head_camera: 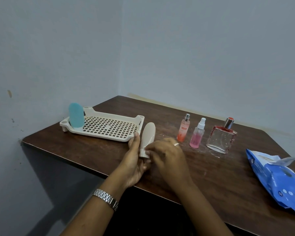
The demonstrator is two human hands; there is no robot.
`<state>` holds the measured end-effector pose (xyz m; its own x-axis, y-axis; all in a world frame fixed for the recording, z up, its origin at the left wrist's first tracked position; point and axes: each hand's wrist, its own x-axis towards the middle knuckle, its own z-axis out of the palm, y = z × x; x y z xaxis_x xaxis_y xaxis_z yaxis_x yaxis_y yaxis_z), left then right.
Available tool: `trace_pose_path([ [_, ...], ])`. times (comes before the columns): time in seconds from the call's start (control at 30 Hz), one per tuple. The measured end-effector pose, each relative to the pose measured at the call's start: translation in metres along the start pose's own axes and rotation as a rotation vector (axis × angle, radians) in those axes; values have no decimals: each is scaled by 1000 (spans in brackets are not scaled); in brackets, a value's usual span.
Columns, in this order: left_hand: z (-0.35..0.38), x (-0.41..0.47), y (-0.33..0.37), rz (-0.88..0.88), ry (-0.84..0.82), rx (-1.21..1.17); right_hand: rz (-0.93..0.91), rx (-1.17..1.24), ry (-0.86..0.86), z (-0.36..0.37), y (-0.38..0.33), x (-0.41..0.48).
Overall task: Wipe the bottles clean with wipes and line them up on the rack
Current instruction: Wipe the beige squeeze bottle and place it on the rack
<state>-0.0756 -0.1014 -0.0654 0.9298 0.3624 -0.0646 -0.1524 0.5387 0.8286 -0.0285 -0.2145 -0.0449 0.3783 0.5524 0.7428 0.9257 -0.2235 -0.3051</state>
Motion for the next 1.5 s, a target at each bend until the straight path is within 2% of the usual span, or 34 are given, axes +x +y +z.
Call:
trace_pose_path([
  [0.1,2,-4,-1,46,8,59,71,29,77,0,0,1],
  [0.23,5,-5,2,16,26,44,-30,22,7,-3,-5,-9],
  [0.47,3,-6,2,-52,-84,39,34,91,107,-9,-1,2],
  [0.8,4,-4,1,-26,44,-18,-30,16,-16,0,-6,-9],
  [1.0,6,-8,5,-2,118,5,-98,-47,-18,2,-9,-11],
  [1.17,13,-10,3,34,122,67,-23,-49,-48,0,-8,1],
  [1.33,12,-9,5,11,124,24,-2,-10,-109,-4,-7,-1],
  [1.5,12,-10,6,-9,73,-12,77,35,-64,-11,-1,8],
])
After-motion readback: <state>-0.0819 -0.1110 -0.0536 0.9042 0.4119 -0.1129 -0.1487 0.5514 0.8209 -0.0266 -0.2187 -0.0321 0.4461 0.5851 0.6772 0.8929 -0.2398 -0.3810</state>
